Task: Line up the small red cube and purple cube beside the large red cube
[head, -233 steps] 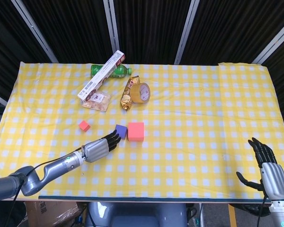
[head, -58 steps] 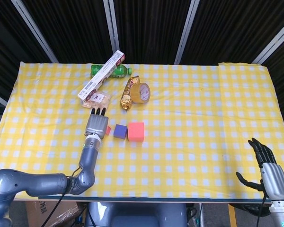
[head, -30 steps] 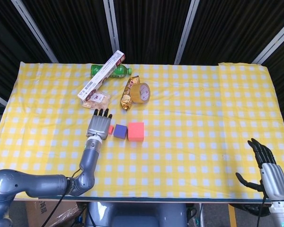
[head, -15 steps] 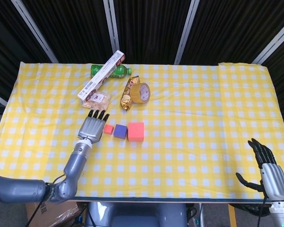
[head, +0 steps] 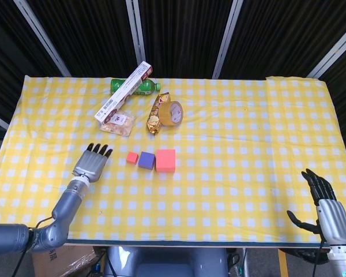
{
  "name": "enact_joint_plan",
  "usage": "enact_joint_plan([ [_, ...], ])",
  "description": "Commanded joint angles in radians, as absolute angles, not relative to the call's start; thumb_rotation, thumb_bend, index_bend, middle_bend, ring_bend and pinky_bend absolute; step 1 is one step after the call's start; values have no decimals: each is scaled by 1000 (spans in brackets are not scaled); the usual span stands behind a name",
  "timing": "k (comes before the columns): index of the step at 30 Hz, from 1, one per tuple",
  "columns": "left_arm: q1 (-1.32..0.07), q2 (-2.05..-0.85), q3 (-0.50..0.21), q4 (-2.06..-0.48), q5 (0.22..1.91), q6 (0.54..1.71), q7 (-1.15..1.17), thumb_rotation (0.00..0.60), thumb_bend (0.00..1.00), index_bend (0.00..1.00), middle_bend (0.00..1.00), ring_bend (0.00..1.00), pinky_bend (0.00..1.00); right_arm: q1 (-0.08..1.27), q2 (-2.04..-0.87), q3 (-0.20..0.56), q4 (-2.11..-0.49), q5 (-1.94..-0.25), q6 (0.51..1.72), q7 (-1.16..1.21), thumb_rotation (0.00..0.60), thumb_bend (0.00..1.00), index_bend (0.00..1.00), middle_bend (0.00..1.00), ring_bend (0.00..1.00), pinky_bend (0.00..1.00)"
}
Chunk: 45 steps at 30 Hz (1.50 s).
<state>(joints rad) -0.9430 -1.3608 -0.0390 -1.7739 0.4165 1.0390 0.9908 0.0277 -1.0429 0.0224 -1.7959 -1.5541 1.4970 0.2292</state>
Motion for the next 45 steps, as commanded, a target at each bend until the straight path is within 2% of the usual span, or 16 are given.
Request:
enact_joint_plan([
  [1, -950, -1380, -23, -1748, 420, 1023, 987, 600, 682, 50, 0, 0, 0, 28, -1043, 23, -1796, -1554, 1497, 229, 600, 308, 0, 0, 0, 0],
  [18, -994, -1509, -16, -1652, 368, 1030, 991, 600, 682, 50, 0, 0, 0, 29, -1040, 21, -1795, -1556, 1495, 238, 600, 307, 0, 0, 0, 0],
  [45, -1017, -1579, -25, -1643, 396, 1054, 966, 600, 682, 50, 0, 0, 0, 26, -1043, 19, -1793, -1568, 1505, 231, 600, 307, 0, 0, 0, 0],
])
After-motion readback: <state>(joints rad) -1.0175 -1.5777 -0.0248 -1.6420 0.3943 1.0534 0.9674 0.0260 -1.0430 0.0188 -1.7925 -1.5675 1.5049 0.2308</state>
